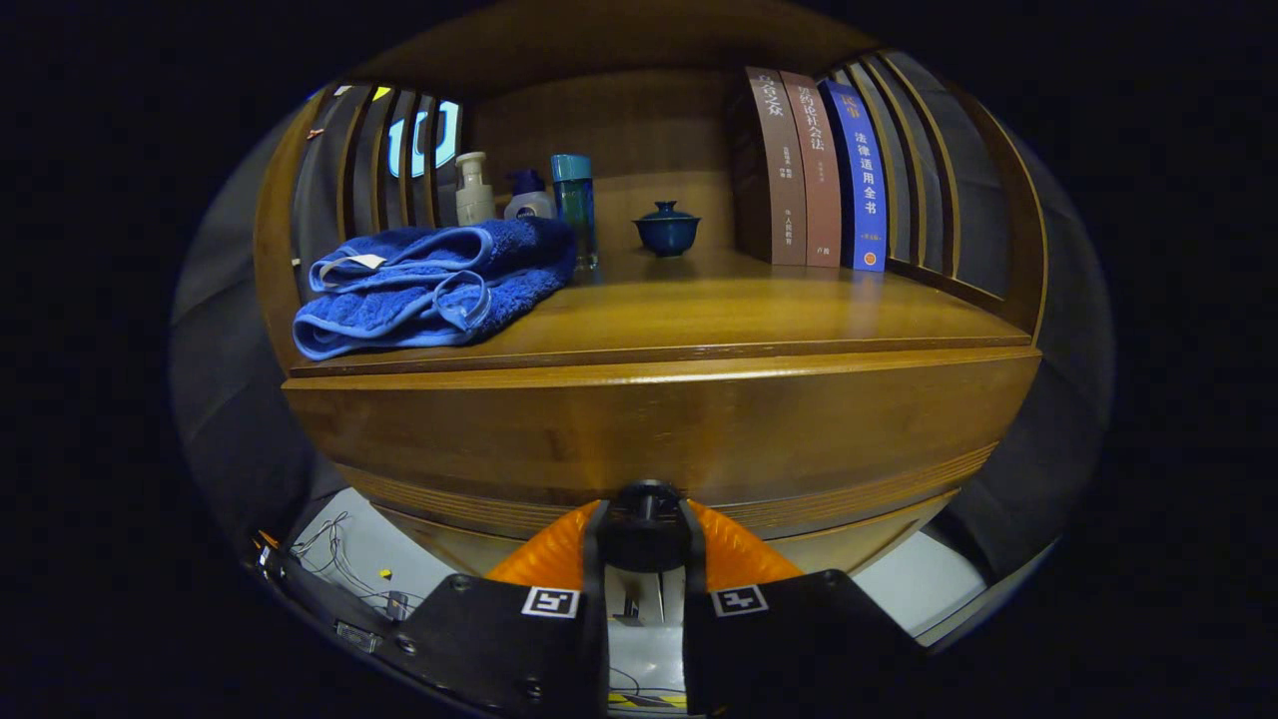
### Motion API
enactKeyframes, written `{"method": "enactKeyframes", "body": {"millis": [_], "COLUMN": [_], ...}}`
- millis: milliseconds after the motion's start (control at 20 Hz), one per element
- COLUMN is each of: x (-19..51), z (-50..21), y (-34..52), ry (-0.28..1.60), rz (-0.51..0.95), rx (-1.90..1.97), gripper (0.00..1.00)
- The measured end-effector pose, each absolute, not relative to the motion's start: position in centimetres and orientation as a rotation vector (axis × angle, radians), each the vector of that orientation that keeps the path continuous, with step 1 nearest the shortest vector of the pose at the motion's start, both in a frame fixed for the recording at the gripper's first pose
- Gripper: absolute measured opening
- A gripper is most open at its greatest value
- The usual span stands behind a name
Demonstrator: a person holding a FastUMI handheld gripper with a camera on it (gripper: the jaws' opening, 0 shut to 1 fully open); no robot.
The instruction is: Pull open the drawer, take out the items inside it, and place them on the countertop above the cabinet.
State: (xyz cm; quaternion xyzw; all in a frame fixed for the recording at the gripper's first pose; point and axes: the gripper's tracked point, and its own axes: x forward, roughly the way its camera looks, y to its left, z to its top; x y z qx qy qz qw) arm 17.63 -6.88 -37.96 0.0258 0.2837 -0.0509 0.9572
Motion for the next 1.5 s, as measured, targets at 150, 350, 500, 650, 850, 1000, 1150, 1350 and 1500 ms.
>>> {"method": "enactKeyframes", "body": {"millis": [150,350,500,650,850,1000,1150,1350,1500], "x": [16.6,14.1,11.7,9.1,5.8,3.7,1.9,-0.8,-2.3], "z": [-37.8,-37.5,-37.1,-36.8,-36.3,-36.1,-36.1,-36.4,-36.7], "y": [-6.7,-6.3,-5.9,-5.5,-5.0,-4.8,-4.4,-4.0,-3.9], "ry": [0.584,0.601,0.618,0.634,0.647,0.663,0.679,0.712,0.733], "rz": [-0.094,-0.097,-0.092,-0.090,-0.089,-0.095,-0.092,-0.092,-0.087], "rx": [0.031,0.022,0.015,0.013,0.026,0.025,0.029,0.043,0.048], "gripper": [0.33,0.33,0.33,0.33,0.33,0.33,0.33,0.33,0.33]}}
